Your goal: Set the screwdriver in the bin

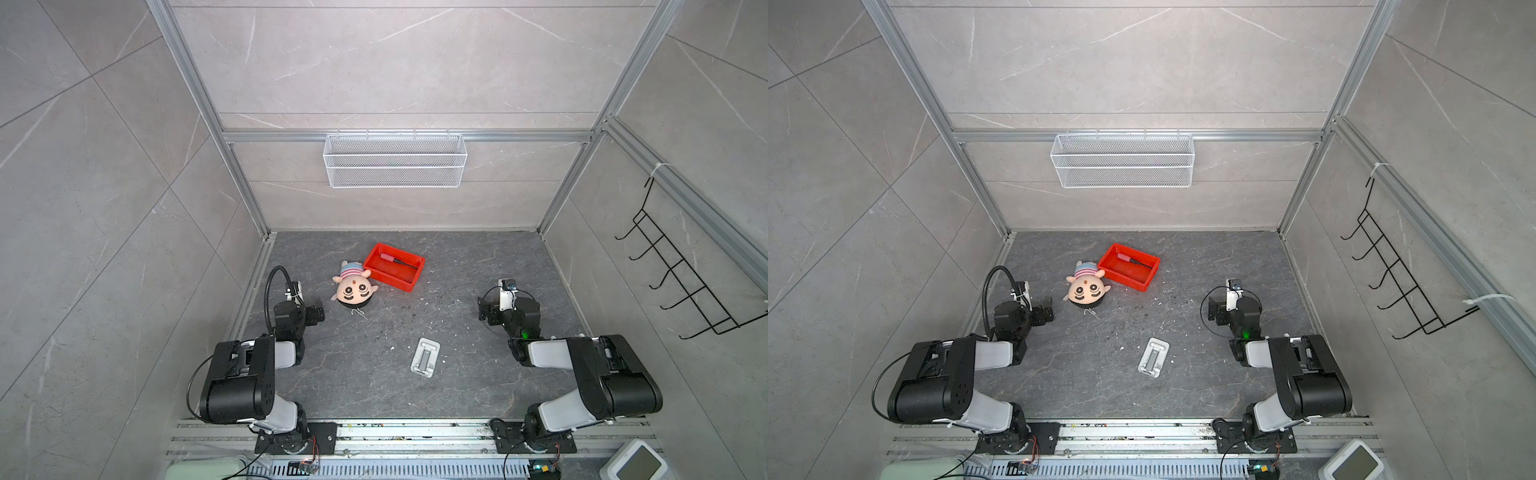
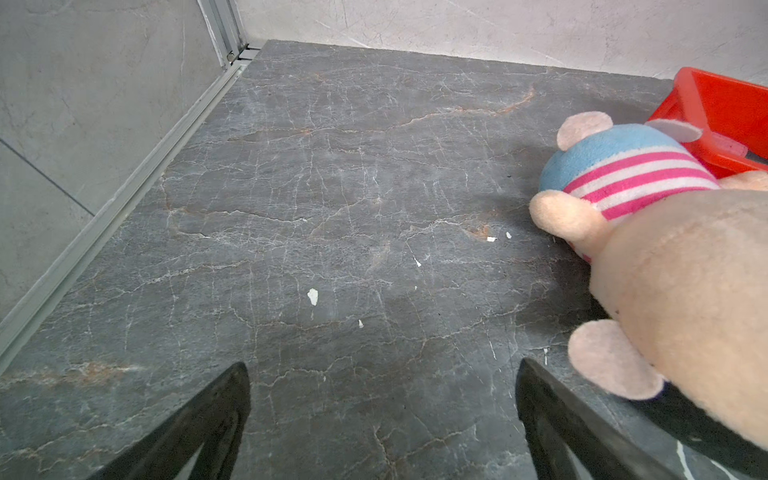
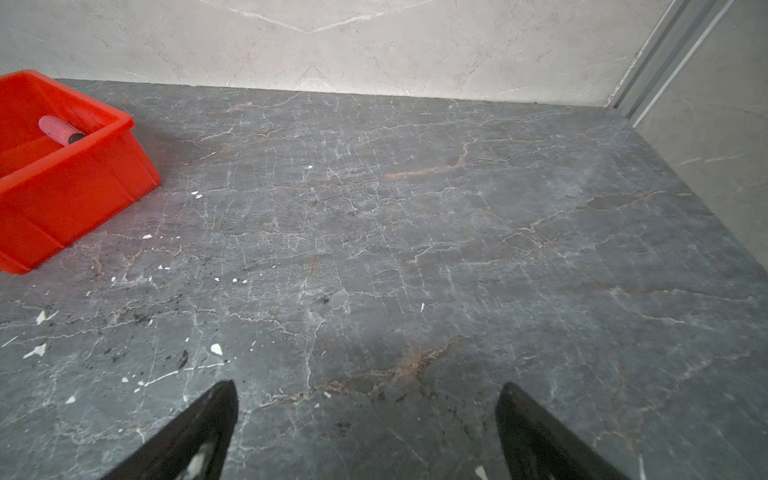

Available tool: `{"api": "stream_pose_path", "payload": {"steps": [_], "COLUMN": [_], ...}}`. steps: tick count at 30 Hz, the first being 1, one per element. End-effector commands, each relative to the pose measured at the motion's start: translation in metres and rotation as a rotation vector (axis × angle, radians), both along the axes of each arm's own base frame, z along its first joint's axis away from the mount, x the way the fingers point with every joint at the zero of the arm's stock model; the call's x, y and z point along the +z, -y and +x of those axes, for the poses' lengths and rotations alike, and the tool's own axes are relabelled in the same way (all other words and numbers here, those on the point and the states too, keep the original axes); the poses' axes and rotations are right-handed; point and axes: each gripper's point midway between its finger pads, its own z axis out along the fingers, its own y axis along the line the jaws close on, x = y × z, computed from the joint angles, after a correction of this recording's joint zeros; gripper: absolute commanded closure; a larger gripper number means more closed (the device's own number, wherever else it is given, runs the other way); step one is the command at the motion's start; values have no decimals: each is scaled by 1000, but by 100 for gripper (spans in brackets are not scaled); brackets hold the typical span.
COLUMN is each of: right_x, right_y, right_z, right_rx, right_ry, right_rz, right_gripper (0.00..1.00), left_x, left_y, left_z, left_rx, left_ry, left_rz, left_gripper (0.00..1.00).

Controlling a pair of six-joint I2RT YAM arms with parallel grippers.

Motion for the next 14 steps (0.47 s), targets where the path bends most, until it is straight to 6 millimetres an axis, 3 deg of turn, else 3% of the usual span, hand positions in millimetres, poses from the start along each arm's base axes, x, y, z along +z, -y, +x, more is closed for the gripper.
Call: {"api": "stream_pose_path", "payload": {"steps": [1, 14], "right_x": [13, 12], "right_y": [-4, -3], "right_z": [7, 8], "right_rx": [10, 8], "right_ry": [38, 36], "right_rz": [19, 20], "right_gripper": [1, 1], "left_x": [12, 12], "left_y": [0, 0], "left_z": [8, 8], "left_rx": [-12, -11], "left_ry": [41, 41], "left_rz": [10, 10], "left_gripper": [0, 0]}}
